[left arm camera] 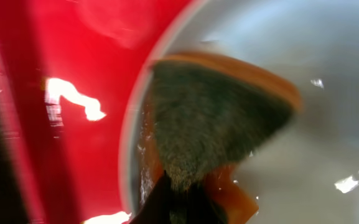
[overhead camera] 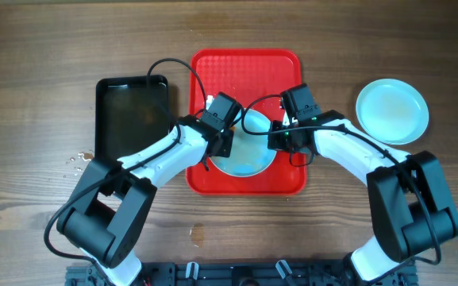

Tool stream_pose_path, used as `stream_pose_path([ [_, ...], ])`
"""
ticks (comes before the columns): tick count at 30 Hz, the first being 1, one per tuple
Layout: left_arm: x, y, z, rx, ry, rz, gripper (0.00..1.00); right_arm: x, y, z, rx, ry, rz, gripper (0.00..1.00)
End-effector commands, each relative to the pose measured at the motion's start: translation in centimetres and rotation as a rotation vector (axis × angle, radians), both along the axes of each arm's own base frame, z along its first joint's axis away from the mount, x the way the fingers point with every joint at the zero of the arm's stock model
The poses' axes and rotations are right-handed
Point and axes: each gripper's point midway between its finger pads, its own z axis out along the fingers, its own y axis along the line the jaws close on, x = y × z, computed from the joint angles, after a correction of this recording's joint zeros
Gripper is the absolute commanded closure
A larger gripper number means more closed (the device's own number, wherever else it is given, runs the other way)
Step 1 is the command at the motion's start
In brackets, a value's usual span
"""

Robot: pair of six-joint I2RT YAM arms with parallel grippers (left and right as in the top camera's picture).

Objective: Clean dirty plates on tray and stack at the side
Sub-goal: 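Scrub the white plate on the red tray with the left-held sponge, then return the sponge to the black tray and release it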

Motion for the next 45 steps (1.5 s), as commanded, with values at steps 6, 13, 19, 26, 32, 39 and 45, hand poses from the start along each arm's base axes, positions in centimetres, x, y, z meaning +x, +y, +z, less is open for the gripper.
stream_pose_path([
  [6, 1.4, 6.2, 1.4, 0.29, -0.106, 0.148, 0.96, -3.2, -4.7, -3.3, -0.166, 0.138, -0.183, 0.96],
  [13, 2.4, 5.5, 6.3, 0.192, -0.209, 0.187, 0.96, -2.9, -5.8, -3.3, -0.188, 0.132, -0.196, 0.96],
  [19, 2.1, 4.1, 8.4, 0.082, -0.224, 0.169, 0.96, -2.8, -5.7, -3.3, -0.193, 0.119, -0.118, 0.96],
  [26, 1.3, 4.5, 10.0, -0.025, -0.188, 0.199, 0.96, -2.3, -3.7, -3.0, -0.126, 0.068, 0.12, 0.96],
  [32, 0.2, 9.3, 10.1, -0.031, -0.091, 0.315, 0.96, -2.4, -2.2, -2.5, -0.06, 0.042, 0.241, 0.96],
  [39, -0.8, 15.8, 7.0, 0.024, -0.006, 0.464, 0.96, -1.8, -2.0, -2.4, -0.057, 0.012, 0.246, 0.96],
  [45, -0.9, 16.4, 3.0, 0.009, -0.031, 0.421, 0.96, -0.6, -3.6, -2.4, -0.161, -0.036, 0.242, 0.96],
])
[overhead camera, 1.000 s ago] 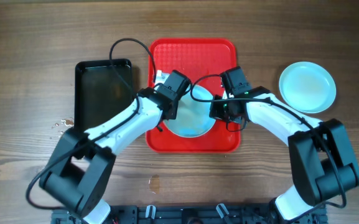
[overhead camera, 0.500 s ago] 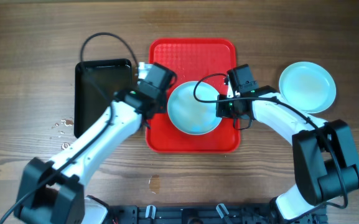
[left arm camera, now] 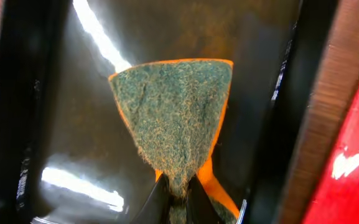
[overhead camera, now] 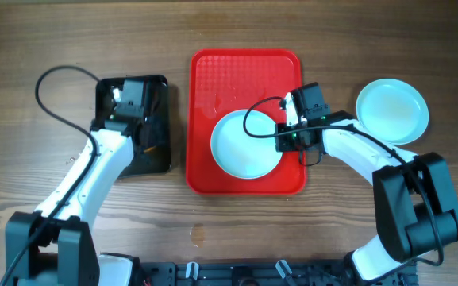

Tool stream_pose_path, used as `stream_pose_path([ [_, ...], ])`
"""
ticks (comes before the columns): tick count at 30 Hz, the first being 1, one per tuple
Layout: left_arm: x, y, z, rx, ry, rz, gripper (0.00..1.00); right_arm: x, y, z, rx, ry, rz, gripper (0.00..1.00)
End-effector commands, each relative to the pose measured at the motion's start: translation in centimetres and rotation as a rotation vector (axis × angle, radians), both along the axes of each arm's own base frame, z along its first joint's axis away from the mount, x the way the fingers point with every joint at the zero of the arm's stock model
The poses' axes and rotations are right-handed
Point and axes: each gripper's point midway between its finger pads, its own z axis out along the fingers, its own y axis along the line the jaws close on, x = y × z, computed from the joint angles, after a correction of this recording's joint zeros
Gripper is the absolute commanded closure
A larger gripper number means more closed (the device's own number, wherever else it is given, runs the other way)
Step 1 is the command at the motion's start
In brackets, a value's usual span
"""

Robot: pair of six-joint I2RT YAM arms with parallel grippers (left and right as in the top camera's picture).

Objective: Clean dirty plates on tray and stack at the side
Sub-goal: 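Return the sponge to the black tray and release it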

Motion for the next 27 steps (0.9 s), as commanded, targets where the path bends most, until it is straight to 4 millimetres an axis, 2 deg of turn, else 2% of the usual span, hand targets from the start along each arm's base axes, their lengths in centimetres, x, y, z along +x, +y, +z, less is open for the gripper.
stream_pose_path([
  [1, -0.9, -0.2, -2.4, 0.0, 0.019, -0.07, 0.96, -0.8, -2.8, -2.4, -0.162, 0.019, 0.002, 0.96],
  [3, -1.0, -0.1, -2.6, 0.001, 0.02, -0.07, 0.96, -0.3, -2.6, -1.6, -0.16, -0.005, 0.019, 0.96],
  [6, -1.0, -0.1, -2.6, 0.001, 0.019, -0.07, 0.79, 1.0, -2.6, 1.1, -0.161, -0.083, 0.006, 0.96],
  [7, -1.0, -0.1, -2.6, 0.001, 0.02, -0.07, 0.69, 1.4, -2.7, 2.3, -0.163, -0.121, 0.0, 0.96],
  [9, -1.0, -0.1, -2.6, 0.0, 0.021, -0.07, 0.43, 2.1, -3.1, 4.9, -0.186, -0.204, -0.018, 0.96],
  [10, -1.0, -0.1, -2.6, 0.0, 0.021, -0.07, 0.05, 2.3, -3.4, 6.3, -0.207, -0.249, -0.03, 0.96],
  [11, -1.0, -0.1, -2.6, 0.0, 0.021, -0.07, 0.0, 2.5, -3.6, 7.3, -0.225, -0.284, -0.04, 0.96],
  [12, -1.0, -0.1, -2.6, 0.0, 0.021, -0.07, 0.0, 2.7, -3.9, 9.0, -0.253, -0.341, -0.044, 0.96],
  [17, -1.0, -0.1, -2.6, 0.0, 0.021, -0.07, 0.0, 2.2, -4.1, 14.2, -0.34, -0.507, -0.06, 0.96],
  [21, -1.0, -0.1, -2.6, 0.0, 0.021, -0.07, 0.0, 1.8, -3.9, 16.3, -0.425, -0.59, -0.068, 0.96],
  [27, -1.0, -0.1, -2.6, 0.0, 0.02, -0.07, 0.0, 0.6, -2.9, 18.7, -0.643, -0.717, -0.036, 0.96],
])
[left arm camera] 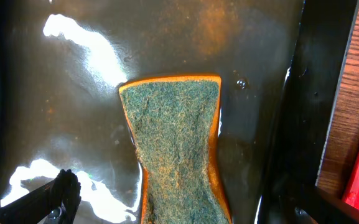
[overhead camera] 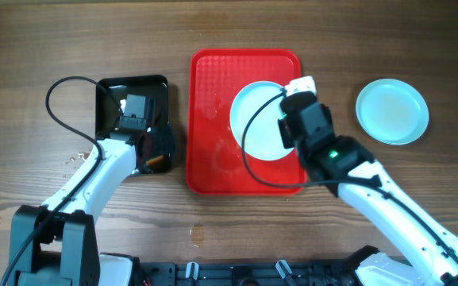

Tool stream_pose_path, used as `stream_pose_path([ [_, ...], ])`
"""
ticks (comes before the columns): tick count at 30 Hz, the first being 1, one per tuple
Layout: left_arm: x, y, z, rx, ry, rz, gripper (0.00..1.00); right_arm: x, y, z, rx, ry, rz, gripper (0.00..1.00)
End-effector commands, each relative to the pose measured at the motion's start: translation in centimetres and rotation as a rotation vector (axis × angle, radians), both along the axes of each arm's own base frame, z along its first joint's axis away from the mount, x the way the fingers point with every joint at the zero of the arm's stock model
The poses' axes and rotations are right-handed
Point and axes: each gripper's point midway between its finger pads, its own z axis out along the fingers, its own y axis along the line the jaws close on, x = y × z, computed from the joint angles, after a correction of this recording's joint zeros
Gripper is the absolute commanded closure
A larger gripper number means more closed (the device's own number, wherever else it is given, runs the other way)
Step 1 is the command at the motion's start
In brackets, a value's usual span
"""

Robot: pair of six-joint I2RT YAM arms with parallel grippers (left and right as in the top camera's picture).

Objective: Clean dirty plates on tray and stack at the side
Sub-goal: 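Return the sponge to the black tray and release it, then lift the gripped plate off the red tray with the right gripper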

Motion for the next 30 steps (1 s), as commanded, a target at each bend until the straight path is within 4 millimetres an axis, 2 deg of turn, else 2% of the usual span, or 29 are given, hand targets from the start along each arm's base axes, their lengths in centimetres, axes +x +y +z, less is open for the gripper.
stream_pose_path([
  [1, 0.0, 0.0, -0.1, -0.003, 0.003, -0.003, 0.0, -0.5, -0.9, 3.4, -0.196, -0.159, -0.078, 0.96],
  [9, 0.0, 0.0, -0.1, -0.003, 0.003, -0.003, 0.0, -3.8, 1.0, 8.3, -0.422, -0.403, -0.141, 0.96],
  [16, 0.0, 0.0, -0.1, -0.003, 0.003, -0.003, 0.0, -5.1, 1.3, 10.6, -0.541, -0.487, -0.164, 0.96],
  [25, 0.0, 0.0, -0.1, -0.003, 0.003, -0.003, 0.0, -4.8, 1.8, 11.5, -0.553, -0.503, -0.162, 0.96],
  [28, 0.0, 0.0, -0.1, -0.003, 0.003, -0.003, 0.0, -4.6, 2.2, 11.0, -0.541, -0.49, -0.135, 0.96],
  [30, 0.0, 0.0, -0.1, -0.003, 0.003, -0.003, 0.0, -4.4, 3.0, 10.0, -0.516, -0.457, -0.074, 0.96],
])
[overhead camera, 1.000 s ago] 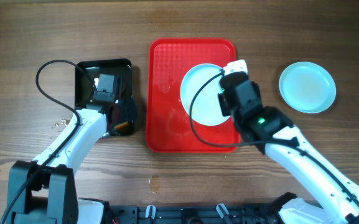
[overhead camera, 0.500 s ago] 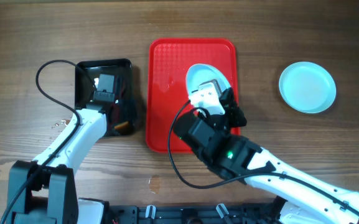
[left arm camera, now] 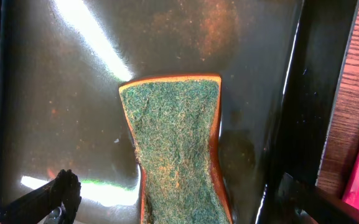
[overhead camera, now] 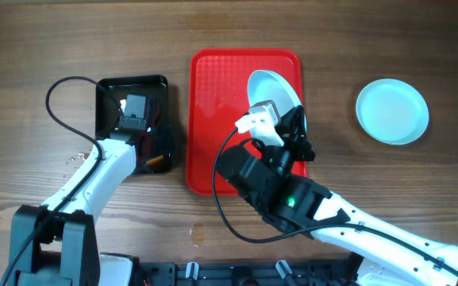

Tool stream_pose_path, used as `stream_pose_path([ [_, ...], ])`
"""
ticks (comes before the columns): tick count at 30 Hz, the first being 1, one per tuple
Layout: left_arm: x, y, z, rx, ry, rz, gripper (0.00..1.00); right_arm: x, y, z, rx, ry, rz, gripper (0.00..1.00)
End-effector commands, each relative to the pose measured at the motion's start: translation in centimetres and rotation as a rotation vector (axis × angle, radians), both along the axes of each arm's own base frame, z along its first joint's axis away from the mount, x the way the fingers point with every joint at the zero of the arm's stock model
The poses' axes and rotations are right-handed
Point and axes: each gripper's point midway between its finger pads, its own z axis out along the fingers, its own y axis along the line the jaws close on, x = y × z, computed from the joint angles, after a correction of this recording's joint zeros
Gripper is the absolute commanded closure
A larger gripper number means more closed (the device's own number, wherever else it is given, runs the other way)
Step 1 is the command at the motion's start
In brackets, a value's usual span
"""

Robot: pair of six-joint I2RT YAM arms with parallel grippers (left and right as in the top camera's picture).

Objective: Clean dirty plates on tray and stack at the side
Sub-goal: 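Lift the gripped plate off the red tray with the right gripper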

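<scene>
My right gripper (overhead camera: 288,121) is shut on the rim of a pale blue plate (overhead camera: 273,89) and holds it steeply tilted above the red tray (overhead camera: 213,103); the right arm is raised close to the overhead camera. A second pale blue plate (overhead camera: 392,110) lies flat on the table to the right. My left gripper (left arm camera: 179,208) is open over the black basin (left arm camera: 55,93). The sponge (left arm camera: 176,137), green scouring side up with an orange edge, lies between its spread fingers (left arm camera: 61,193). Overhead, the left gripper (overhead camera: 144,149) sits at the basin's (overhead camera: 109,103) near right corner.
Wet patches shine on the red tray's floor. A few water drops lie on the wood left of the basin (overhead camera: 75,159). The left arm's black cable loops over the table beside the basin (overhead camera: 54,91).
The right arm has risen toward the overhead camera and the plate, nearly flat over the tray before, is now steeply tilted. The left gripper stays open over the sponge.
First my left gripper was shut on the sponge on the plate in the tray, with the right gripper at the plate's rim. Then the left held the sponge in the basin. Later it was open, the sponge lying there, and the right held the plate up, now tilted.
</scene>
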Motion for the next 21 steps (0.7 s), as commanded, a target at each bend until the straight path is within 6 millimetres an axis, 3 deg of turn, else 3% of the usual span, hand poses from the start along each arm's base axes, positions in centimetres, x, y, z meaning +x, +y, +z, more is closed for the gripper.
stream_pose_path([
  [1, 0.0, 0.0, -0.1, -0.003, 0.003, -0.003, 0.0, 0.0, 0.8, -0.7, 0.019, 0.044, 0.061, 0.96],
  [10, 0.0, 0.0, -0.1, -0.003, 0.003, -0.003, 0.0, 0.8, 0.7, -2.3, 0.106, 0.074, 0.069, 0.96],
  [13, 0.0, 0.0, -0.1, -0.003, 0.003, -0.003, 0.0, 1.6, 1.2, -3.9, 0.126, 0.159, 0.122, 0.96],
  [16, 0.0, 0.0, -0.1, -0.003, 0.003, -0.003, 0.0, 0.9, 0.9, -3.4, 0.152, 0.121, 0.091, 0.96],
  [18, 0.0, 0.0, -0.1, -0.003, 0.003, -0.003, 0.0, 1.3, 1.3, -4.5, 0.186, 0.182, 0.129, 0.96],
  [21, 0.0, 0.0, -0.1, -0.003, 0.003, -0.003, 0.0, 0.8, 0.6, -3.7, 0.209, 0.147, 0.093, 0.96],
])
